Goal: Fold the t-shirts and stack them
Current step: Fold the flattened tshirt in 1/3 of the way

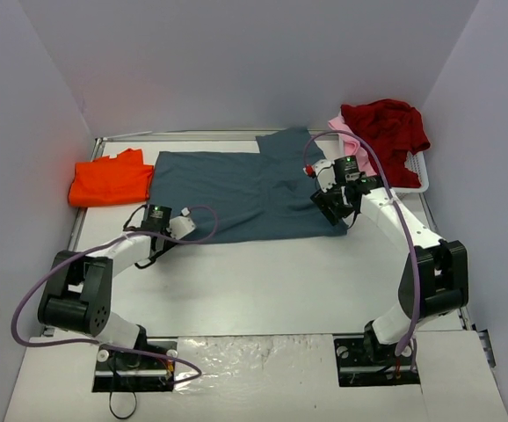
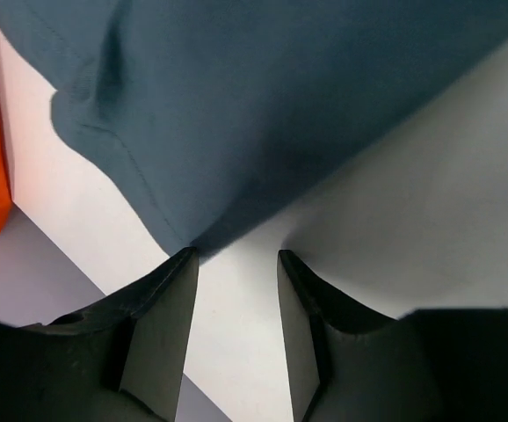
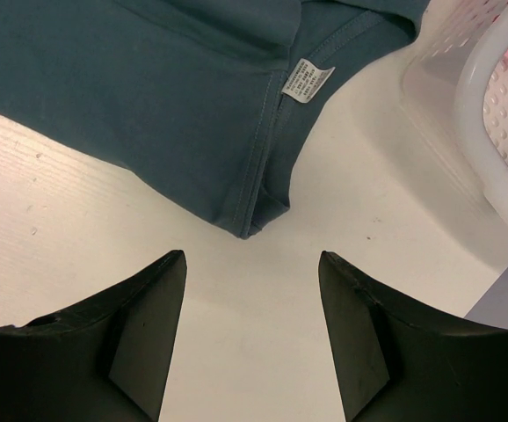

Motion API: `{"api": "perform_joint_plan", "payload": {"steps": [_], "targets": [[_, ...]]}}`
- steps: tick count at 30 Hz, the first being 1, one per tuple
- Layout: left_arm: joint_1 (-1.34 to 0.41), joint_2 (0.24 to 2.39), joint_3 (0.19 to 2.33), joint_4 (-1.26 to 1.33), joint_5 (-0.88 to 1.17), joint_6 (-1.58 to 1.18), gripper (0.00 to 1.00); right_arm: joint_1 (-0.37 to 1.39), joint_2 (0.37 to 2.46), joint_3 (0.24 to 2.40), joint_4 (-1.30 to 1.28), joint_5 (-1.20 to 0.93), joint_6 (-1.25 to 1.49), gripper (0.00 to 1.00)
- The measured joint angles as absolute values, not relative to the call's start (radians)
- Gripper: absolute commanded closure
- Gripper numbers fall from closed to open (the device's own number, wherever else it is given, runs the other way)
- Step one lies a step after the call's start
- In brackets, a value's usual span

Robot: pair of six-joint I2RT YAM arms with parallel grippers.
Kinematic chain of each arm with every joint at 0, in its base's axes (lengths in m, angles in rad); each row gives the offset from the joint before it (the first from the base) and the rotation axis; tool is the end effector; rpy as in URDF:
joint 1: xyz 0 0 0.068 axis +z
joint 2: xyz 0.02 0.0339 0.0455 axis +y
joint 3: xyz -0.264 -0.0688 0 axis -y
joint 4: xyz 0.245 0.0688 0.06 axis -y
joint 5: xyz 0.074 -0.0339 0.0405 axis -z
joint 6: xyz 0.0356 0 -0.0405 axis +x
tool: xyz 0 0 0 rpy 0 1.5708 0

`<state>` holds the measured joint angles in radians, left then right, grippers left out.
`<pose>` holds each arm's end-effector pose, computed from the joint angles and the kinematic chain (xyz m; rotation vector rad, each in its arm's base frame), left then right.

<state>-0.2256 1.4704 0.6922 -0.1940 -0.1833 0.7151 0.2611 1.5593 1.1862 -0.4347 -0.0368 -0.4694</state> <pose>0.2661 -0.0544 0.1569 1.1009 2.3263 0.4217 0.3308 0.0897 0.2649 -0.8660 2.2154 -0.0557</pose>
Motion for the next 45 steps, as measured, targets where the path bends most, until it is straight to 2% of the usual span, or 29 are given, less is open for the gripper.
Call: {"api": "perform_joint_plan", "payload": {"steps": [10, 14, 16, 19, 21, 38, 45], "targets": [[-0.149, 1.536, 0.709, -0.068, -0.204, 0.780, 0.61, 0.237, 1.576, 1.187, -0.435, -0.054, -0.467, 0.42], [-0.141, 1.545, 0.709, -0.052, -0.199, 0.799, 0.66, 0.234, 1.610, 1.187, -0.436, -0.054, -0.467, 0.42], [-0.140, 1.548, 0.709, -0.052, -0.196, 0.805, 0.71, 0.234, 1.624, 1.188, -0.439, -0.054, -0.467, 0.41], [-0.139, 1.556, 0.709, -0.053, -0.181, 0.811, 0.92, 0.231, 1.629, 1.188, -0.446, -0.057, -0.467, 0.41], [-0.140, 1.562, 0.707, -0.055, -0.178, 0.819, 0.98, 0.229, 1.628, 1.188, -0.447, -0.057, -0.467, 0.40], [-0.137, 1.522, 0.695, -0.118, -0.138, 0.830, 0.98, 0.229, 1.581, 1.172, -0.525, -0.086, -0.480, 0.36], [-0.137, 1.514, 0.695, -0.142, -0.132, 0.825, 0.98, 0.223, 1.722, 1.165, -0.533, -0.084, -0.487, 0.37]]}}
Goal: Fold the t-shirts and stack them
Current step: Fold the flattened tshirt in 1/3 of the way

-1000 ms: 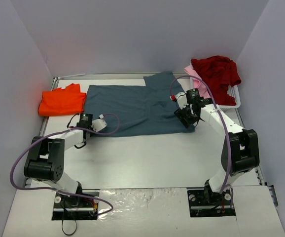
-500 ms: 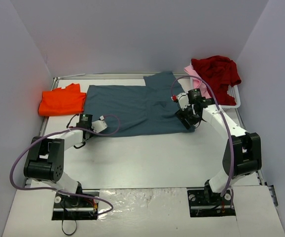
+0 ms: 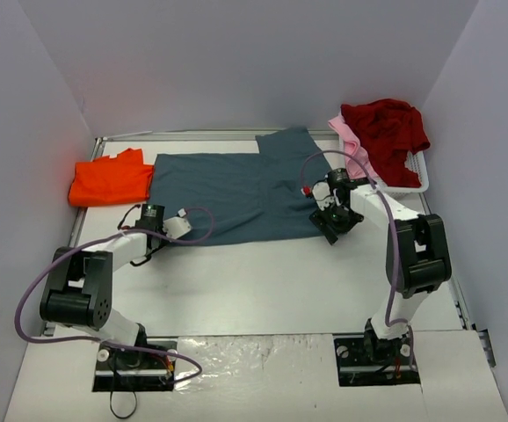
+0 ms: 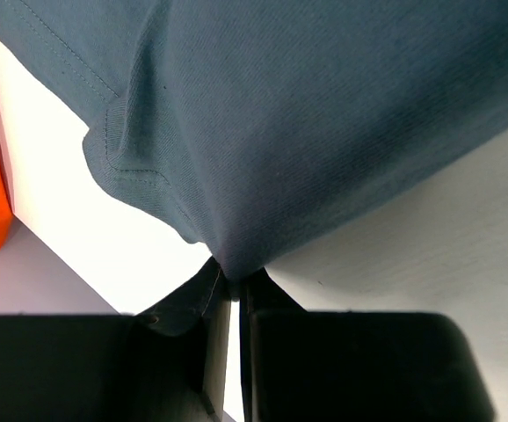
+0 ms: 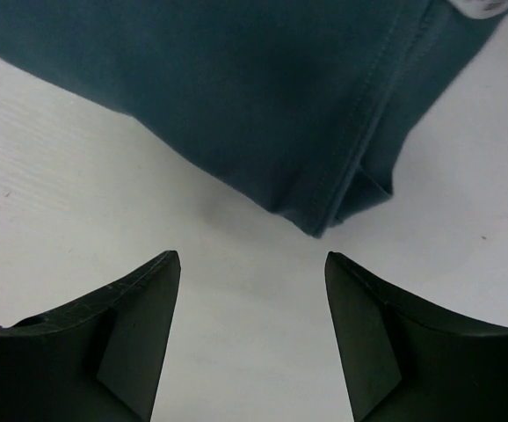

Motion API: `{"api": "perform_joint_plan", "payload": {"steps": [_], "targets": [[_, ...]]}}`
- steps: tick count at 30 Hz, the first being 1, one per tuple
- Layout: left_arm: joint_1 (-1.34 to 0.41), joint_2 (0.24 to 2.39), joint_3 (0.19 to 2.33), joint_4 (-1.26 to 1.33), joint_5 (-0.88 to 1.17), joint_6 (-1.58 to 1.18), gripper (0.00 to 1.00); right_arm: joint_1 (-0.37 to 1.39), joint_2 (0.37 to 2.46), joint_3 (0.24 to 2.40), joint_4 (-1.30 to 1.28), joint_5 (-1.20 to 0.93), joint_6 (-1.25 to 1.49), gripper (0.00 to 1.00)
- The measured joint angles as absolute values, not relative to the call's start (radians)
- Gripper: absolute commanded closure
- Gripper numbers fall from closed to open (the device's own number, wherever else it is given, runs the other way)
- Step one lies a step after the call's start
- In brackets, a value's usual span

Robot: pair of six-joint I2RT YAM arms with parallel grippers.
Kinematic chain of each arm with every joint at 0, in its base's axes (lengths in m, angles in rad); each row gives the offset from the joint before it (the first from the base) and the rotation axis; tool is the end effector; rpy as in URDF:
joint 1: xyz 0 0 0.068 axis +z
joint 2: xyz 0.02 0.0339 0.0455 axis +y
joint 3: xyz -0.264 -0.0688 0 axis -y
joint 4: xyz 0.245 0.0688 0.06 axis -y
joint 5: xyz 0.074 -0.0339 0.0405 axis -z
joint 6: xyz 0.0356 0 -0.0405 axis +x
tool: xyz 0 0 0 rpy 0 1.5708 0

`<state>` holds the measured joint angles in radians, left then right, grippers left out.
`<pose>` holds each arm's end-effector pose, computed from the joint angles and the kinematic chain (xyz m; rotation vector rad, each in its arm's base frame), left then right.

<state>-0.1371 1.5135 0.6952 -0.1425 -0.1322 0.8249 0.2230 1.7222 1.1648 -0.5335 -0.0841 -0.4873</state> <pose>0.2768 -0.0334 0.1496 1.1446 2.3094 0.4341 0.3407 0.0803 0.1987 -0.9489 2.4799 0.0251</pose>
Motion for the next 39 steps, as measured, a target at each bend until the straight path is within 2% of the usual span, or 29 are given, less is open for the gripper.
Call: {"api": "perform_joint_plan", "payload": {"steps": [10, 12, 13, 16, 18, 21, 23, 39], "targets": [[-0.137, 1.497, 0.694, -0.179, -0.127, 0.804, 0.98, 0.212, 1.876, 1.213, -0.539, -0.079, -0.487, 0.44], [-0.137, 1.494, 0.692, -0.180, -0.127, 0.803, 0.98, 0.210, 1.879, 1.222, -0.537, -0.079, -0.487, 0.48], [-0.137, 1.492, 0.690, -0.183, -0.126, 0.802, 0.98, 0.210, 1.879, 1.225, -0.538, -0.079, -0.487, 0.54], [-0.137, 1.488, 0.689, -0.186, -0.127, 0.802, 0.98, 0.209, 1.879, 1.227, -0.537, -0.075, -0.489, 0.59], [-0.137, 1.488, 0.689, -0.186, -0.127, 0.802, 0.98, 0.208, 1.879, 1.227, -0.537, -0.070, -0.492, 0.68], [-0.137, 1.488, 0.689, -0.186, -0.127, 0.802, 0.98, 0.201, 1.879, 1.227, -0.538, -0.060, -0.498, 0.91], [-0.137, 1.486, 0.688, -0.186, -0.127, 0.803, 0.98, 0.197, 1.879, 1.227, -0.541, -0.053, -0.502, 1.00], [-0.137, 1.401, 0.661, -0.262, -0.099, 0.823, 0.98, 0.170, 1.830, 1.205, -0.619, -0.030, -0.546, 1.00]]}}
